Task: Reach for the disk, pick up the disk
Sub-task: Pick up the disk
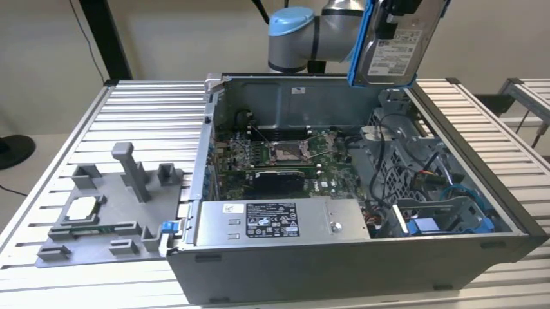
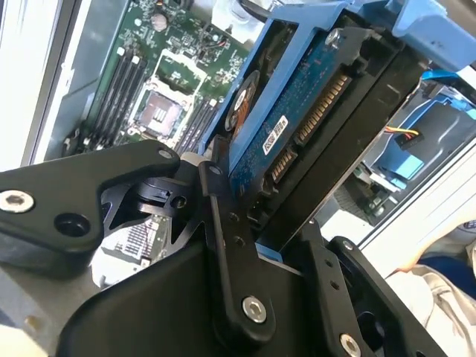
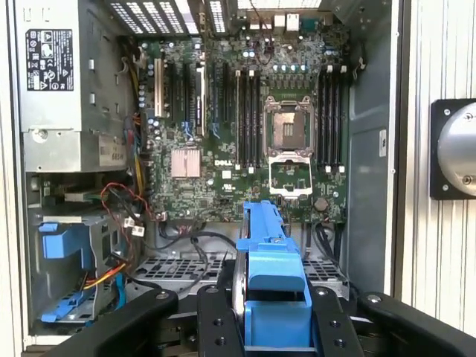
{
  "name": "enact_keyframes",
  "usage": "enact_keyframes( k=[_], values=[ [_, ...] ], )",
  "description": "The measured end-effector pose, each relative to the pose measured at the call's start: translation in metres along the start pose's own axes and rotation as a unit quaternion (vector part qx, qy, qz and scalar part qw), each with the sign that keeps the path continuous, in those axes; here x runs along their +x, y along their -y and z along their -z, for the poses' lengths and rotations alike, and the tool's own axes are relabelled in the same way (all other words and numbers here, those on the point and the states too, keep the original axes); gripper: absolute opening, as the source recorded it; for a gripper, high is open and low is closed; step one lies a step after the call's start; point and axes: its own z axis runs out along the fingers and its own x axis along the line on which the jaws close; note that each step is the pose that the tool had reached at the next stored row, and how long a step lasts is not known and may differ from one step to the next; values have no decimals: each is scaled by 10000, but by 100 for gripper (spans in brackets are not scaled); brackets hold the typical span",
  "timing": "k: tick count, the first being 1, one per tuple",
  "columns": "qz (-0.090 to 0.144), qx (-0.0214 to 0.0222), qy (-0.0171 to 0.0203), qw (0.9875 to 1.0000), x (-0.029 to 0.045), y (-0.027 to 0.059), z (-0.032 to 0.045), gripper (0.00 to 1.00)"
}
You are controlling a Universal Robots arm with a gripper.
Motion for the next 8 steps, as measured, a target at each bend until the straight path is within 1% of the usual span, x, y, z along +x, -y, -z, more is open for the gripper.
enact_keyframes(
  k=[4, 8],
  values=[
    [-10, 0, 0, 10000, 2, 0, 0, 0],
    [-9, 0, 0, 10000, 29, 1, -1, 0]
  ],
)
